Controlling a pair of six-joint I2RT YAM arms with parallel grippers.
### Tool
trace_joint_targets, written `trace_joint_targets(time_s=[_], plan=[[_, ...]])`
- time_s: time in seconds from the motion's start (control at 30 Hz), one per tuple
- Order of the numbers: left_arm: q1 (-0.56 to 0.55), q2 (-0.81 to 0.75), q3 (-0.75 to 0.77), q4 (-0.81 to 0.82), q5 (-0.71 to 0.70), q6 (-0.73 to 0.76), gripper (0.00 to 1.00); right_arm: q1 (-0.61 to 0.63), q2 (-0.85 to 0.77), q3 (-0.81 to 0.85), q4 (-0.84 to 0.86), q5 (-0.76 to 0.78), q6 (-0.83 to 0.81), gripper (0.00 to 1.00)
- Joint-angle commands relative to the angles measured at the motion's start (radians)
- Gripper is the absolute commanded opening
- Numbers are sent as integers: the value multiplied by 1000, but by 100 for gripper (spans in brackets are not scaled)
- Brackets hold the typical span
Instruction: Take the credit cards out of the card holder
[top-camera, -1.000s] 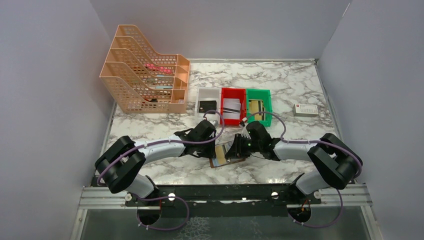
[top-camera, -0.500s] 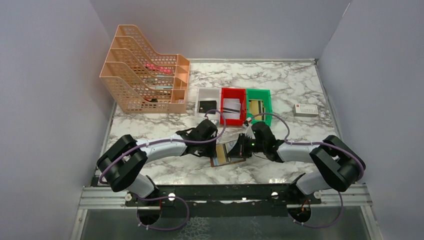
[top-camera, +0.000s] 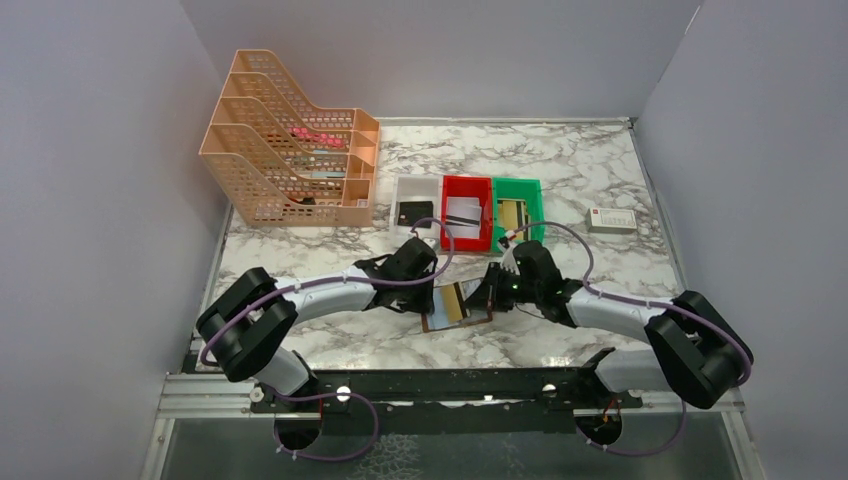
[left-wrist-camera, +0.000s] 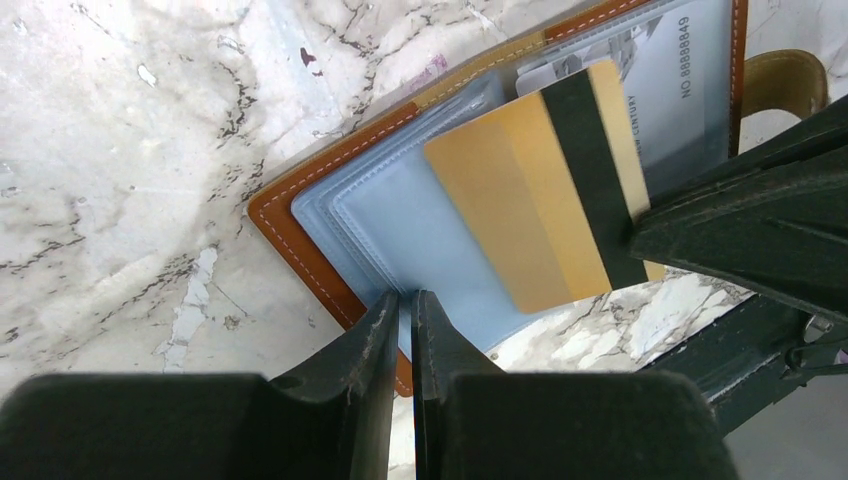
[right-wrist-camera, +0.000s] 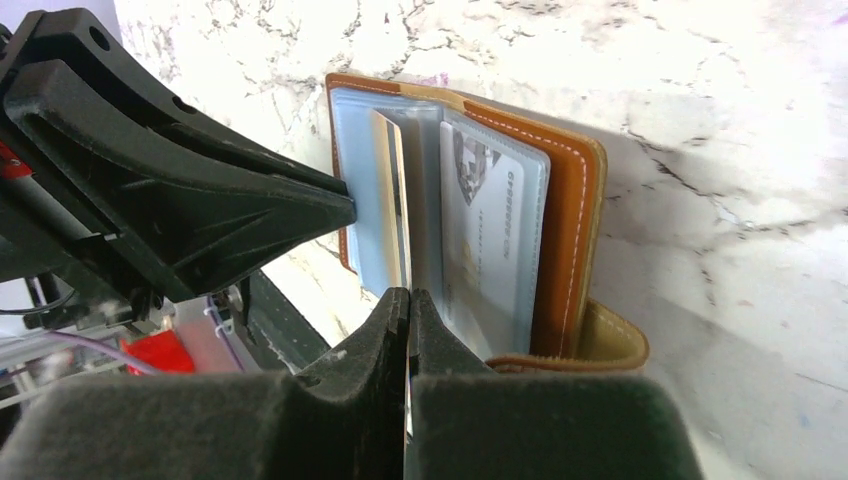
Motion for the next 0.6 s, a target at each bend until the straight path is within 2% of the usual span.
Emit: trace_joint_targets(time_s=[0.0, 0.17, 0.33, 0.47, 0.57], plan=[[-2, 46, -7, -85, -86, 35, 14, -14, -60, -3, -96, 84, -42, 5], [-1, 32, 16, -93, -89, 39, 16, -17, -111, 2, -117, 83, -62, 5], [-1, 8, 64, -94, -99, 34, 27, -18, -124, 21, -149, 83, -75, 3], [-1, -14, 97, -92, -107, 21, 42, -17, -164, 18, -157, 93, -77, 3], [-2, -28, 111, -92, -119, 19, 47, -17, -184, 12, -146, 77, -65, 2]])
